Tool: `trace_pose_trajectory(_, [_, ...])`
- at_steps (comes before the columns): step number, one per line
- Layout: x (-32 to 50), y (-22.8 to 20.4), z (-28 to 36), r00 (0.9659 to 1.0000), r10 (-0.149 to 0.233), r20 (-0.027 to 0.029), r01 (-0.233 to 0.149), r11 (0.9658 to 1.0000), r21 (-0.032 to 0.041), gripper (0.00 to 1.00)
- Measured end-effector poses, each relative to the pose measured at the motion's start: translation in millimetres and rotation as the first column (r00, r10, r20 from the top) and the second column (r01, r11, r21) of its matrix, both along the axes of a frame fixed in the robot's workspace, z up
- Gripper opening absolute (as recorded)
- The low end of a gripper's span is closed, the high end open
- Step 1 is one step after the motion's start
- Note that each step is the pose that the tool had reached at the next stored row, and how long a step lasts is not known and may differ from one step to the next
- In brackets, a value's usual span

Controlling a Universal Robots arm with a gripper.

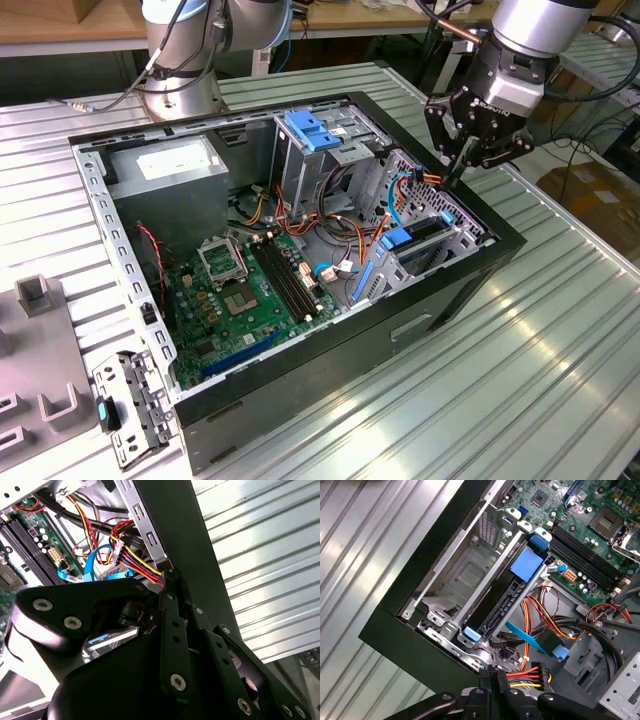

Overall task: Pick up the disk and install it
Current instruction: 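Insert the first disk wire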

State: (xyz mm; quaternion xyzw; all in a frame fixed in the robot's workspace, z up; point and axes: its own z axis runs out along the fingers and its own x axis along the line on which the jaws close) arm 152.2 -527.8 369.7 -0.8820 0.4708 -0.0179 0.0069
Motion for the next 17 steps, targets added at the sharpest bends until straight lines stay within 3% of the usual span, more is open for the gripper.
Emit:
trace_pose_trajectory(3, [-3.3, -0.1, -0.1, 0.9993, -0.038, 0.0000, 0.038, 0.9993, 0.0001, 0.17])
trace_pose_trajectory(5, [-3.4, 0.0, 0.0, 0.9968, -0.080, 0.0000, 0.080, 0.9968, 0.0000, 0.17])
trace_pose_trajectory(8, [-3.4, 0.0, 0.0, 0.9920, -0.126, 0.0000, 0.126, 0.9920, 0.0000, 0.17])
trace_pose_trajectory(10, [-3.4, 0.0, 0.0, 0.9862, -0.166, 0.0000, 0.166, 0.9862, 0.0000, 0.17])
trace_pose_trajectory(12, [-3.4, 0.0, -0.1, 0.9745, -0.224, 0.0000, 0.224, 0.9745, 0.0000, 0.17])
trace_pose_trajectory(16, [-3.4, 0.0, -0.1, 0.9548, -0.297, 0.0000, 0.297, 0.9548, 0.0000, 0.17])
trace_pose_trajectory(17, [-3.4, 0.0, -0.1, 0.9473, -0.320, 0.0000, 0.320, 0.9473, 0.0001, 0.17])
